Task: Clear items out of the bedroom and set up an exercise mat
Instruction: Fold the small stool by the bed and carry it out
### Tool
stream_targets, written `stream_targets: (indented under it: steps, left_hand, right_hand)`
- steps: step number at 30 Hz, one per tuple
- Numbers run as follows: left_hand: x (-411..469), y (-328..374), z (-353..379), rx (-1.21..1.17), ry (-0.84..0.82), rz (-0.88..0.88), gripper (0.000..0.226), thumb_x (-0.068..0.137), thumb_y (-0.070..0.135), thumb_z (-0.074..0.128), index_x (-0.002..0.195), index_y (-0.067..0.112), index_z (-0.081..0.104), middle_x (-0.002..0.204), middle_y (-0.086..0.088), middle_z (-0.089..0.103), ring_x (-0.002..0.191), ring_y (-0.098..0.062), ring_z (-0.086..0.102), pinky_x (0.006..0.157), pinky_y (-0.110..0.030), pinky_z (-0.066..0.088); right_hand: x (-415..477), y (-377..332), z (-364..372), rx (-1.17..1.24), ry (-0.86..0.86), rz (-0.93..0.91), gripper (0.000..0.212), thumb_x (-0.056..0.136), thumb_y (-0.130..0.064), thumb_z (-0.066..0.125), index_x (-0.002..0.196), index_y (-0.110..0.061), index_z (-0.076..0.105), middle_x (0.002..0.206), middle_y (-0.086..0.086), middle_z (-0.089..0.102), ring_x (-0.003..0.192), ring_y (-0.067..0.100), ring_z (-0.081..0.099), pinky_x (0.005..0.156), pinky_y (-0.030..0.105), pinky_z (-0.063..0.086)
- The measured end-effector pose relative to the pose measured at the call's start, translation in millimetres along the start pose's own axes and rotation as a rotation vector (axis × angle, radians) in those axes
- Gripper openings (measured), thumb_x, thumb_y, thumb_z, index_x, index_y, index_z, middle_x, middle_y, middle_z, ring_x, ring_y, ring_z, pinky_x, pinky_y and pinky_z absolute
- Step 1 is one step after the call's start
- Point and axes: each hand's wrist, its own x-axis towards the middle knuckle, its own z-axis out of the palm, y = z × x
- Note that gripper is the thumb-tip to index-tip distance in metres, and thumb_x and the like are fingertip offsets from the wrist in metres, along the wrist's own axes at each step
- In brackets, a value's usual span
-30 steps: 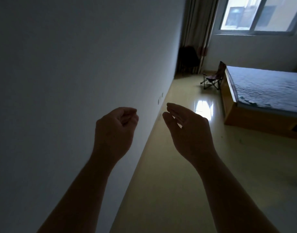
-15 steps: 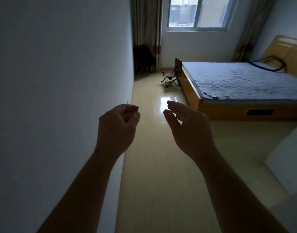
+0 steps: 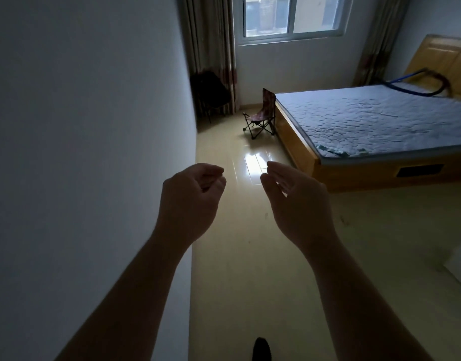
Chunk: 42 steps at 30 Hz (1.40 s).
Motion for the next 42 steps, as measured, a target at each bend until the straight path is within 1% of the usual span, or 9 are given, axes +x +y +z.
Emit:
stream_targets:
  steps: [6, 9, 13, 22, 25, 28, 31, 37, 42]
  left_hand:
    - [129.1, -31.0, 38.2, 0.05, -0.012, -0.018, 0.023, 0.091, 0.028, 0.069, 0.113, 0.022, 0.073, 0.1, 0.014, 0.073, 0.082, 0.016, 0.061, 0.077, 0.004, 0.042]
    - [188.5, -49.9, 60.8, 0.023, 0.003, -0.045, 0.022, 0.091, 0.027, 0.069, 0.112, 0.023, 0.073, 0.1, 0.014, 0.073, 0.085, 0.015, 0.062, 0.079, 0.001, 0.045]
    - [255.1, -79.3, 91.4, -0.002, -0.021, -0.063, 0.022, 0.091, 0.025, 0.069, 0.112, 0.021, 0.073, 0.1, 0.012, 0.074, 0.086, 0.014, 0.063, 0.078, 0.003, 0.043]
    - [452.7, -182.9, 158.6, -0.052, -0.034, -0.019, 0.022, 0.091, 0.025, 0.069, 0.113, 0.021, 0.073, 0.101, 0.012, 0.074, 0.085, 0.016, 0.062, 0.077, 0.003, 0.043]
    - [531.0, -207.3, 174.5, -0.066, -0.062, -0.008, 0.022, 0.091, 0.026, 0.07, 0.112, 0.022, 0.073, 0.097, 0.017, 0.071, 0.083, 0.018, 0.061, 0.075, 0.005, 0.042]
    - [596.8, -223.9, 189.4, -0.086, -0.07, 0.018, 0.021, 0.09, 0.026, 0.07, 0.111, 0.024, 0.073, 0.09, 0.024, 0.066, 0.081, 0.019, 0.061, 0.075, 0.004, 0.042]
    - [657.8, -243.5, 210.2, -0.098, -0.096, 0.038, 0.02, 0.09, 0.027, 0.07, 0.11, 0.025, 0.073, 0.088, 0.026, 0.065, 0.082, 0.019, 0.062, 0.076, 0.003, 0.043]
    - [774.0, -298.0, 270.7, -0.091, -0.131, 0.036, 0.021, 0.09, 0.028, 0.07, 0.111, 0.026, 0.073, 0.088, 0.027, 0.065, 0.082, 0.02, 0.062, 0.077, 0.002, 0.044]
    - [886.0, -339.9, 327.0, -0.045, -0.129, 0.039, 0.019, 0.09, 0.026, 0.071, 0.109, 0.024, 0.074, 0.088, 0.024, 0.067, 0.079, 0.021, 0.061, 0.075, 0.003, 0.044]
  right_hand:
    - [127.7, 44.7, 50.2, 0.021, -0.034, -0.01, 0.041, 0.097, -0.037, 0.061, 0.133, -0.016, 0.063, 0.127, -0.002, 0.068, 0.114, 0.008, 0.066, 0.098, 0.036, 0.055]
    - [189.7, 64.7, 75.0, -0.001, -0.027, -0.033, 0.04, 0.097, -0.035, 0.062, 0.131, -0.014, 0.064, 0.125, 0.0, 0.07, 0.112, 0.009, 0.067, 0.097, 0.037, 0.056]
    - [257.9, 92.8, 113.9, -0.006, -0.045, -0.005, 0.039, 0.097, -0.035, 0.063, 0.13, -0.016, 0.065, 0.123, -0.002, 0.07, 0.112, 0.007, 0.067, 0.097, 0.036, 0.055]
    - [432.1, 162.7, 226.4, -0.104, -0.026, -0.04, 0.039, 0.096, -0.036, 0.062, 0.13, -0.017, 0.065, 0.121, -0.003, 0.071, 0.108, 0.004, 0.067, 0.095, 0.03, 0.056]
    - [498.4, 176.6, 258.1, -0.142, -0.017, -0.04, 0.039, 0.097, -0.036, 0.061, 0.131, -0.017, 0.064, 0.124, -0.003, 0.07, 0.109, 0.004, 0.066, 0.096, 0.023, 0.053]
    - [552.3, 191.6, 281.4, -0.133, 0.014, -0.021, 0.038, 0.097, -0.032, 0.062, 0.132, -0.015, 0.064, 0.124, -0.002, 0.069, 0.109, 0.007, 0.067, 0.096, 0.025, 0.053]
    - [601.6, 213.4, 307.1, -0.149, 0.027, -0.017, 0.037, 0.098, -0.031, 0.061, 0.132, -0.015, 0.063, 0.123, -0.002, 0.07, 0.107, 0.007, 0.068, 0.093, 0.027, 0.055]
    - [703.7, 287.8, 369.5, -0.145, 0.035, 0.006, 0.035, 0.098, -0.032, 0.06, 0.128, -0.016, 0.066, 0.118, -0.002, 0.072, 0.103, 0.009, 0.07, 0.088, 0.035, 0.059]
    - [818.7, 357.6, 428.8, -0.092, 0.034, 0.003, 0.043, 0.096, -0.041, 0.053, 0.128, -0.015, 0.066, 0.121, -0.002, 0.071, 0.108, 0.004, 0.067, 0.092, 0.031, 0.058]
